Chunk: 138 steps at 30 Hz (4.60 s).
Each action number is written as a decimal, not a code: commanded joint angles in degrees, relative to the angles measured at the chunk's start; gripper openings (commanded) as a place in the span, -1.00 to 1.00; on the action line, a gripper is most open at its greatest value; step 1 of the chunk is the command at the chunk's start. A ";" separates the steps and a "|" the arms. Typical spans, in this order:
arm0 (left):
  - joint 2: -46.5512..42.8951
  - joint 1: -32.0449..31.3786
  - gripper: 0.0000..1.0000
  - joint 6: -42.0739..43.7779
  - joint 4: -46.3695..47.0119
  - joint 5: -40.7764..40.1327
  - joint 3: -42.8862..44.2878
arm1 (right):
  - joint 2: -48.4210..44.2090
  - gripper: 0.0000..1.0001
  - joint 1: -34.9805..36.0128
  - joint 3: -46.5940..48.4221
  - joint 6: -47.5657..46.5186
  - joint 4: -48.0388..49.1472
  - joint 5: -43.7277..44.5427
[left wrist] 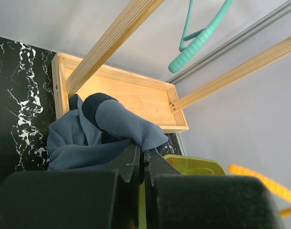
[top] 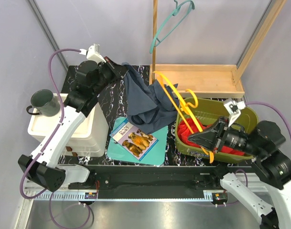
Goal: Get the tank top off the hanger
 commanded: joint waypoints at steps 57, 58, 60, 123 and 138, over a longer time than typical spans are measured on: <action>-10.94 0.04 -1.00 5.30 -10.17 19.96 1.47 | 89.96 -1.00 -21.42 84.81 -6.87 5.94 64.03; -10.94 0.04 -1.00 5.30 -10.08 19.87 1.47 | 90.05 -1.00 -21.59 84.63 -6.78 5.85 63.16; -10.94 -0.05 -1.00 5.30 -10.17 20.13 1.47 | 89.96 -1.00 -21.50 84.28 -6.43 5.15 61.76; -2.85 -7.08 -1.00 -6.12 -2.35 23.90 19.57 | 25.09 0.99 10.83 0.70 -21.54 22.08 23.24; -4.00 -8.49 -1.00 -17.11 16.37 44.99 16.85 | 31.43 0.99 15.06 4.13 -32.35 31.60 35.30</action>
